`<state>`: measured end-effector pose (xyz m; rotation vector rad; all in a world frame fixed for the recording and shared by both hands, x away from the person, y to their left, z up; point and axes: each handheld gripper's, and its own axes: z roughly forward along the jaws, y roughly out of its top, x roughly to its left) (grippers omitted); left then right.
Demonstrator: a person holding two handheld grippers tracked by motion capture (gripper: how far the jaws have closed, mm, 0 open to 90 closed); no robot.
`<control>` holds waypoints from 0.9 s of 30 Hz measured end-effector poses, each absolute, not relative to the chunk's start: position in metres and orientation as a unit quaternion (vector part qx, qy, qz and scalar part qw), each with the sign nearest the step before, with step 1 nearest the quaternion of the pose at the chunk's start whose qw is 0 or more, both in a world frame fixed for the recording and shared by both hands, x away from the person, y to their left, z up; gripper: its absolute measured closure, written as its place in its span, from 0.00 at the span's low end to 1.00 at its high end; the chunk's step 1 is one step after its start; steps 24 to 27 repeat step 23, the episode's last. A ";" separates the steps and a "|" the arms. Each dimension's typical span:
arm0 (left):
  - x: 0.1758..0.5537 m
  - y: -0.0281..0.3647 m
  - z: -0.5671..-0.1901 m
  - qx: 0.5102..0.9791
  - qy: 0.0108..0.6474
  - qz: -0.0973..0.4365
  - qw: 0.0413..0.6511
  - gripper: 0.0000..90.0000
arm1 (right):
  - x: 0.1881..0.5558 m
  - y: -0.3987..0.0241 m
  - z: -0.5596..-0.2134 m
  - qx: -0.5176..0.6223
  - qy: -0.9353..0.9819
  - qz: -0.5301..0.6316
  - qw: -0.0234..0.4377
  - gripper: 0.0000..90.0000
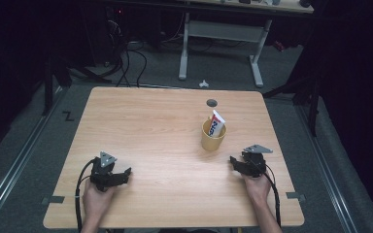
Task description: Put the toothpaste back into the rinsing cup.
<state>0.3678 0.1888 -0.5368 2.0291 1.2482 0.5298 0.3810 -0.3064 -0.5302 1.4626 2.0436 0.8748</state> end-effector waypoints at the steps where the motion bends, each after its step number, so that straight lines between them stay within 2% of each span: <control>1: 0.368 0.189 -0.537 0.781 0.480 0.205 0.343 0.21 | 0.381 -0.306 -0.530 0.532 0.747 0.318 0.239 0.46; 27: 0.368 0.189 -0.537 0.781 0.480 0.204 0.343 0.21 | 0.381 -0.306 -0.530 0.528 0.751 0.318 0.237 0.43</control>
